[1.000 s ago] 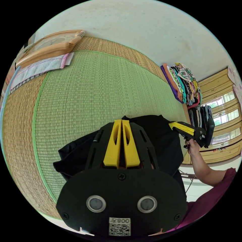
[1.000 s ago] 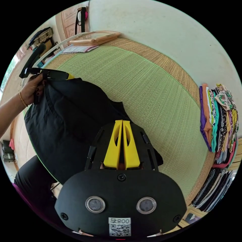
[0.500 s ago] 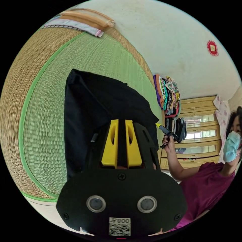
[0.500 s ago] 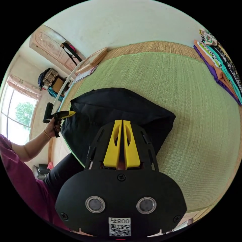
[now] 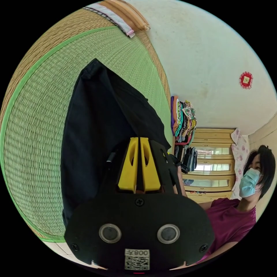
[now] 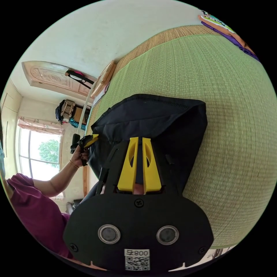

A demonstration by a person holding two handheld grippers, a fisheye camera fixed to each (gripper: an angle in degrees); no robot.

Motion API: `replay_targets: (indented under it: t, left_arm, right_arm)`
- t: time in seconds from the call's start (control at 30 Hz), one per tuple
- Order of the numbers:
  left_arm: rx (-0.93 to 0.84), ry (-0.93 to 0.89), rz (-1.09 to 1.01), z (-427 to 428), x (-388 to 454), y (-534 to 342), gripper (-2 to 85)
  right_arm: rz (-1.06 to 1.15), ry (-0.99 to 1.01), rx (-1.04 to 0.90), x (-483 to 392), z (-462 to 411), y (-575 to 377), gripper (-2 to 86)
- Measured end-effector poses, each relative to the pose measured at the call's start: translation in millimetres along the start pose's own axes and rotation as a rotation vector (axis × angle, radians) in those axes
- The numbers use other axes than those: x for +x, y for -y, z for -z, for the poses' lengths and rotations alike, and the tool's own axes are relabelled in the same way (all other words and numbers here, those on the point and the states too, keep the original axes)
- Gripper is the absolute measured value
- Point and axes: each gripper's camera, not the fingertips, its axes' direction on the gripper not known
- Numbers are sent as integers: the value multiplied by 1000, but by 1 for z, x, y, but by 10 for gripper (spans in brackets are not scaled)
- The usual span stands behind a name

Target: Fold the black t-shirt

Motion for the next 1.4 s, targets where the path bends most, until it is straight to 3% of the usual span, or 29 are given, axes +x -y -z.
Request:
replay_targets:
  t: [0.27, 0.43, 0.57, 0.8, 1.4]
  left_arm:
    - [51, -73, -54, 34, 21, 24, 6]
    - [59, -88, -70, 48, 30, 38, 5]
    - [68, -116, -51, 60, 29, 41, 6]
    - [77, -125, -23, 76, 26, 47, 8]
    - [134, -151, 51, 106, 24, 57, 37]
  right_arm:
    - [52, 52, 55, 3, 27, 12, 1]
    - [179, 60, -84, -26, 3, 2, 0]
    - [280, -99, -207, -57, -39, -9, 1]
    - [363, -369, -109, -84, -45, 3, 1]
    - [346, -438, 89, -102, -5, 10, 1]
